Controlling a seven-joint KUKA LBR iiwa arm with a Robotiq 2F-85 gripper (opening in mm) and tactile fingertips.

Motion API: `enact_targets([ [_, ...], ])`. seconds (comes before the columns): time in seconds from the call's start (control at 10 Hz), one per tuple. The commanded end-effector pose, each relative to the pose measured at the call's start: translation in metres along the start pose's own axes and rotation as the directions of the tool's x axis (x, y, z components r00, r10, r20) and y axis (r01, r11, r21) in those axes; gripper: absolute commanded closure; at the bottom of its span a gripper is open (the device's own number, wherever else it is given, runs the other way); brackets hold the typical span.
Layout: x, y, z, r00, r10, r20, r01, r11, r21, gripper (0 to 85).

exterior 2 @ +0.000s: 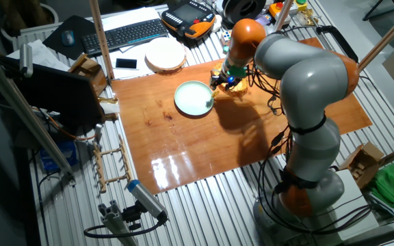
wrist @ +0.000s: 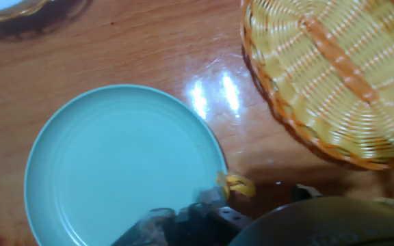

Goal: Use a clamp

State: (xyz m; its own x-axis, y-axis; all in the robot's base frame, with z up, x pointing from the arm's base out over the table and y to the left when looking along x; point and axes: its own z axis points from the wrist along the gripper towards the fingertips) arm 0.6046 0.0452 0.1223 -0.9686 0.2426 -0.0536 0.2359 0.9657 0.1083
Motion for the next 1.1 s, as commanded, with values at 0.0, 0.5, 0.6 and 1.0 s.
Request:
enact_targets([
  [0.0, -0.002, -0.005, -0.009, 1.000, -0.005, -0.004, 0.005, 1.000, 0.003, 36.7],
  [0.5, -0.003, -0.042, -0.061, 0.999, -0.046, -0.009, 0.047, 0.997, 0.054, 84.3],
  [0.6, 0.000, -0.045, -0.066, 0.999, -0.054, -0.003, 0.054, 0.996, 0.071, 84.3],
  [1.0, 0.009, -0.053, -0.084, 0.997, -0.080, -0.005, 0.080, 0.994, 0.072, 84.3],
])
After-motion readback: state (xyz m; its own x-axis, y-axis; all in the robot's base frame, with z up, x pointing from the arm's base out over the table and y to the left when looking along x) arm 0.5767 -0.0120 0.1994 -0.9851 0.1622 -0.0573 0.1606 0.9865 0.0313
